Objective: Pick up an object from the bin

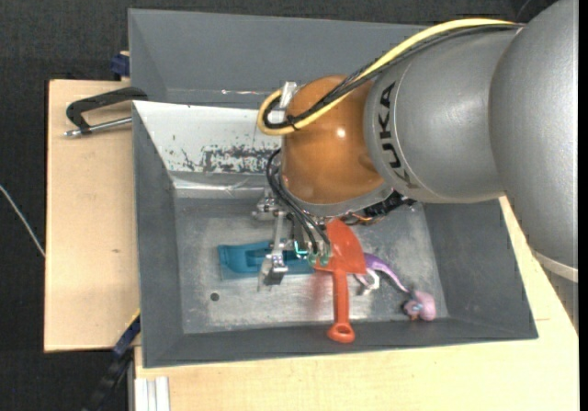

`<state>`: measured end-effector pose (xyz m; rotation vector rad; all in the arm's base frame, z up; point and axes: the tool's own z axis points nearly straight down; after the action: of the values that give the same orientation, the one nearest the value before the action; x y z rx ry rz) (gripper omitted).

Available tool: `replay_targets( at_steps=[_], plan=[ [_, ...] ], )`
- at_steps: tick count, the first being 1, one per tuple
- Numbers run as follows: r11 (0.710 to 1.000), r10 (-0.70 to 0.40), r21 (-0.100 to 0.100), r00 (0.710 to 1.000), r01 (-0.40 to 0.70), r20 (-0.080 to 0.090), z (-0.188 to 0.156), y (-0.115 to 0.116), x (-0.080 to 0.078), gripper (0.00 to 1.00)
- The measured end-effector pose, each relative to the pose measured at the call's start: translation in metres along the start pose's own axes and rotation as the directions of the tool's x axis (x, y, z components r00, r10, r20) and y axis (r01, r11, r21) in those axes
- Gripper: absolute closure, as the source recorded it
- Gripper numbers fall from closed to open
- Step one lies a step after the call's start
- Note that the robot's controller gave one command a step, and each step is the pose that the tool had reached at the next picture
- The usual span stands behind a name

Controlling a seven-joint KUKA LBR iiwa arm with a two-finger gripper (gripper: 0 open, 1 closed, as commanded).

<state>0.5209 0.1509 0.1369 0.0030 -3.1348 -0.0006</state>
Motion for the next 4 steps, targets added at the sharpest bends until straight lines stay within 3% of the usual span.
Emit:
replay_targets(
  at_steps=[1,2,3,4],
  plan=[
    [1.000,0.001,-0.001,1.000,-0.001,0.006,-0.004,-0.001,-0.002,0.00],
    [0.999,0.044,-0.007,0.999,-0.044,0.019,0.061,-0.050,-0.005,1.00],
    [0.999,0.044,-0.007,0.999,-0.044,0.019,0.061,-0.050,-0.005,1.00],
    [0.997,0.082,0.000,0.997,-0.082,0.003,-0.038,-0.055,-0.011,1.00]
  ],
)
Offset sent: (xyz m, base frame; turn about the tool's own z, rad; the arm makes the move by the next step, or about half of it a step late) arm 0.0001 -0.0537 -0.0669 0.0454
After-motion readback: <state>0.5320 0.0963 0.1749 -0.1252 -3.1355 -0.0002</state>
